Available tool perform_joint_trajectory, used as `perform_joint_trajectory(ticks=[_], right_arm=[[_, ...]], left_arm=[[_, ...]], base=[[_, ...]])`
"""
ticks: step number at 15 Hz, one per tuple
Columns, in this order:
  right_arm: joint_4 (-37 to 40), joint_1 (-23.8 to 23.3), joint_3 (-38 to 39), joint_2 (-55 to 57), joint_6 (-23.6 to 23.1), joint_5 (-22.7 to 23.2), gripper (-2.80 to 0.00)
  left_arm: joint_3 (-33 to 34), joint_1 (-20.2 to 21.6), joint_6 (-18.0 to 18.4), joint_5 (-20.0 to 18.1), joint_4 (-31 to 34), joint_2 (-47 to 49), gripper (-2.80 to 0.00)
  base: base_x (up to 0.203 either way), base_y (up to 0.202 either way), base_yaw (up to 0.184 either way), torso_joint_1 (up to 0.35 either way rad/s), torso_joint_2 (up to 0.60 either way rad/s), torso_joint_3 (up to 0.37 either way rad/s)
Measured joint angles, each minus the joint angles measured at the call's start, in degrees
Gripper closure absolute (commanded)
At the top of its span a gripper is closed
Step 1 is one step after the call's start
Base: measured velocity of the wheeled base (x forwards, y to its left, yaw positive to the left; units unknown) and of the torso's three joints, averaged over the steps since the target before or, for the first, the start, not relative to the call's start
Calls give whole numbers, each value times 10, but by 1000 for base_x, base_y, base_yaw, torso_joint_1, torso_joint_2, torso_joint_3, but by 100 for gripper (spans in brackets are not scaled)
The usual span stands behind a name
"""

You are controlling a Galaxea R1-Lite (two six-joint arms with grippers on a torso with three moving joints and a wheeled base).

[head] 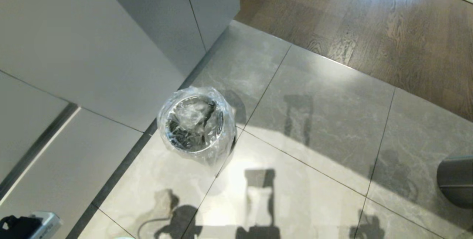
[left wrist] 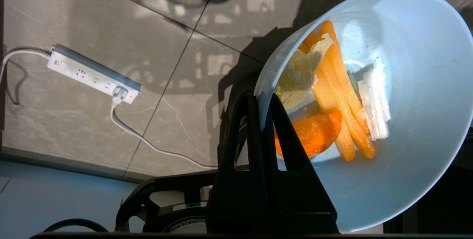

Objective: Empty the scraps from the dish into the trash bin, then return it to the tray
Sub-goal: Move the bowl over the trash can

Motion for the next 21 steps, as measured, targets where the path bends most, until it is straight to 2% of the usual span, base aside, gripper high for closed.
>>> perform_joint_trajectory(ticks=[9, 17, 21], right_arm=[[0, 0, 0, 0, 0, 0, 0], [0, 0, 0, 0, 0, 0, 0], [0, 0, 0, 0, 0, 0, 0]], left_arm=[[0, -1, 5, -1, 0, 0, 0], [-22, -1, 54, 0, -1, 2, 0], [-42, 1, 55, 0, -1, 12, 0]], base=[[0, 0, 0, 6, 4, -147], [0, 0, 0, 0, 0, 0], [0, 0, 0, 0, 0, 0]])
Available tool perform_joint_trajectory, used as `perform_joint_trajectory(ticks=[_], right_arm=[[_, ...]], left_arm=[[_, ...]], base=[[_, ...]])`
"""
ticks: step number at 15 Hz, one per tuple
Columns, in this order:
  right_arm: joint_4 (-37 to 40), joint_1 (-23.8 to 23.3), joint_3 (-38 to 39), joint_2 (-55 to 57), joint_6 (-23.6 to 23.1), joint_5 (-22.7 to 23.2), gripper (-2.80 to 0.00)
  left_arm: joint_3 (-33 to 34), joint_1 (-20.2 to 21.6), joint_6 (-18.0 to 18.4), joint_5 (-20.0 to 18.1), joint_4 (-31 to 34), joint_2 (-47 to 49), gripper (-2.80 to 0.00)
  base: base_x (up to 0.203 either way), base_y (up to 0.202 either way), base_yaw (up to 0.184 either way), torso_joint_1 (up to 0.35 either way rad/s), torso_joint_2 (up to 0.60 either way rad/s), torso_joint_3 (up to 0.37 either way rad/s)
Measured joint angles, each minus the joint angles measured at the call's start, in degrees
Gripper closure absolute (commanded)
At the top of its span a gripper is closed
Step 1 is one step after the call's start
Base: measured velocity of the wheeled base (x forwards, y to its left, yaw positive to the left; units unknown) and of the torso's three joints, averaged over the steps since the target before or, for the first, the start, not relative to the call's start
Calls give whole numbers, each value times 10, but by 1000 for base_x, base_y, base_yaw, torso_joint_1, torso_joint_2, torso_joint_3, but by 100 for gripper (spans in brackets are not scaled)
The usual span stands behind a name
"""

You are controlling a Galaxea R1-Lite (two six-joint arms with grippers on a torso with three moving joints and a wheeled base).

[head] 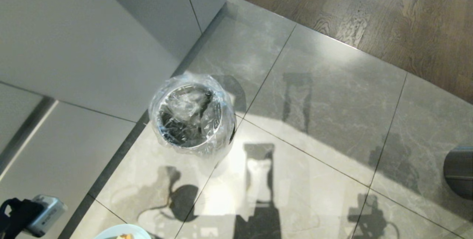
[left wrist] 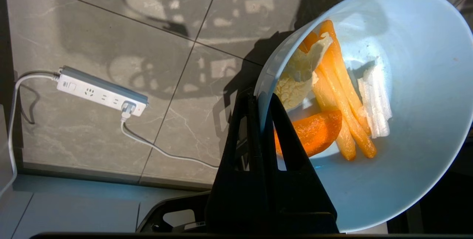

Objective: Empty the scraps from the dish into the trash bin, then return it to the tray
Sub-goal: Move the bowl over the trash can

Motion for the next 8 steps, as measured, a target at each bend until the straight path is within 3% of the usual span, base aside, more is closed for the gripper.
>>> perform_joint_trajectory(ticks=[8], right_arm=[[0, 0, 0, 0, 0, 0, 0]], left_arm=[[-65, 27, -5, -4, -16, 51, 0]], base=[[0, 0, 0, 0, 0, 0]])
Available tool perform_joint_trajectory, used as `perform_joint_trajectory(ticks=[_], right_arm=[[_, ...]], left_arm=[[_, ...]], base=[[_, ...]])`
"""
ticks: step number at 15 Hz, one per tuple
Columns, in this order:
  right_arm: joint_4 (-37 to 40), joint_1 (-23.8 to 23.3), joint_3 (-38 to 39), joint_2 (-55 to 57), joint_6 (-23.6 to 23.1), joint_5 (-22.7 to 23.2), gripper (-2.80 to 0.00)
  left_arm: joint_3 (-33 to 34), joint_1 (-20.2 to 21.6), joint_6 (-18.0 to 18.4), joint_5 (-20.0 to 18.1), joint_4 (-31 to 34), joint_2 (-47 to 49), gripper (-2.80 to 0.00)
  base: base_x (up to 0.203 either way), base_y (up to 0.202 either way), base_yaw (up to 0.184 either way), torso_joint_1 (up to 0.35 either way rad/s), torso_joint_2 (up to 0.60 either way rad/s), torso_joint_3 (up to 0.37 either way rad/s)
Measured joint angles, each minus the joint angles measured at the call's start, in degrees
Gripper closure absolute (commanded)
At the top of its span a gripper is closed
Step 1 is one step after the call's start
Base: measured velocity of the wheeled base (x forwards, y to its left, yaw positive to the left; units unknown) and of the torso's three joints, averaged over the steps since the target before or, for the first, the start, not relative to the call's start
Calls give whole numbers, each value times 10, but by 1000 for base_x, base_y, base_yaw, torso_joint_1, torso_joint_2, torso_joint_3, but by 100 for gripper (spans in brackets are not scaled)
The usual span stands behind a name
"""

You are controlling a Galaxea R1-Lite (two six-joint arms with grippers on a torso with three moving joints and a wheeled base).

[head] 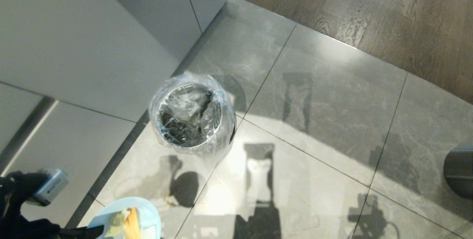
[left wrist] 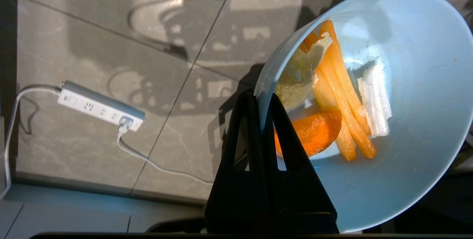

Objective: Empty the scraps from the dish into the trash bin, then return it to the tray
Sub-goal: Move the bowl over the trash can

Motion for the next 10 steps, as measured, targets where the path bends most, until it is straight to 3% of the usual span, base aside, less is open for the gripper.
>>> perform_joint_trajectory(ticks=[3, 6, 10], right_arm=[[0, 0, 0, 0, 0, 0, 0], [0, 0, 0, 0, 0, 0, 0], [0, 0, 0, 0, 0, 0, 0]], left_arm=[[-14, 21, 15, -1, -98, 61, 0], [-32, 79, 95, -1, -208, 128, 0], [-94, 103, 150, -17, -225, 188, 0]], base=[[0, 0, 0, 0, 0, 0], [0, 0, 0, 0, 0, 0], [0, 0, 0, 0, 0, 0]])
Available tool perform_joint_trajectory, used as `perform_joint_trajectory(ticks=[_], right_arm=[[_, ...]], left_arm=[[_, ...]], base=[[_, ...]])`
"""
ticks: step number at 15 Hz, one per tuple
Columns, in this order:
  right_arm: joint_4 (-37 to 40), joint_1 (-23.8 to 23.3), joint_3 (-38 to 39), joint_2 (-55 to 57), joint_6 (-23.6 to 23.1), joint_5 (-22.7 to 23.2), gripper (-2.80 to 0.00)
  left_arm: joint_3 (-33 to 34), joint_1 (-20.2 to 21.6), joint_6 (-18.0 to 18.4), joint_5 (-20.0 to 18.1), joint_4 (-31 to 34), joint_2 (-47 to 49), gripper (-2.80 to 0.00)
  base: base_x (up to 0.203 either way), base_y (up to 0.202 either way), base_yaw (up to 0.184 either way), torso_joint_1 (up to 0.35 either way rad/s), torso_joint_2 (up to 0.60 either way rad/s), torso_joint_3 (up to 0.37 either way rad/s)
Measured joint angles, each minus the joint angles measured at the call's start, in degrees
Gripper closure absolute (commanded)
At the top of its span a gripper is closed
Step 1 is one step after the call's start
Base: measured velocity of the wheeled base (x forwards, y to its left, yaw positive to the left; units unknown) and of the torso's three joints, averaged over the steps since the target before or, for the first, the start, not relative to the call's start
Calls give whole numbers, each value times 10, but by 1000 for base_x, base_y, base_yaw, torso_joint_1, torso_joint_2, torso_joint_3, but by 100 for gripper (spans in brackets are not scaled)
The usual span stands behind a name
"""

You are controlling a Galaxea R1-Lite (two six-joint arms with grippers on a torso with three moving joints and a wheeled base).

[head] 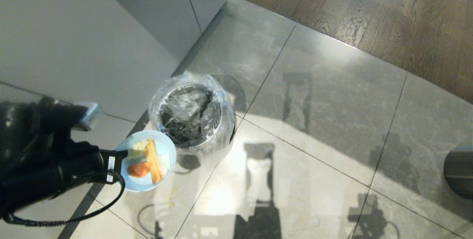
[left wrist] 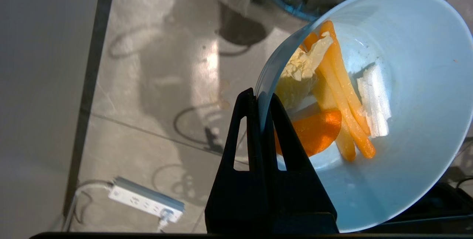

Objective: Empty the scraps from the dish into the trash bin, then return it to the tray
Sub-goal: Move the bowl over the trash can

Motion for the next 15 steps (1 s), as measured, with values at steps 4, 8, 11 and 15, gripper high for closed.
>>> perform_joint_trajectory(ticks=[4, 8, 11, 15], right_arm=[[0, 0, 0, 0, 0, 0, 0], [0, 0, 0, 0, 0, 0, 0], [0, 0, 0, 0, 0, 0, 0], [0, 0, 0, 0, 0, 0, 0]], left_arm=[[-101, 52, 198, -65, 45, 52, 0], [-153, 63, 352, -64, 101, 80, 0], [-181, 63, 430, -54, 109, 101, 0], [-242, 55, 530, -24, 106, 132, 0]], base=[[0, 0, 0, 0, 0, 0], [0, 0, 0, 0, 0, 0], [0, 0, 0, 0, 0, 0], [0, 0, 0, 0, 0, 0]])
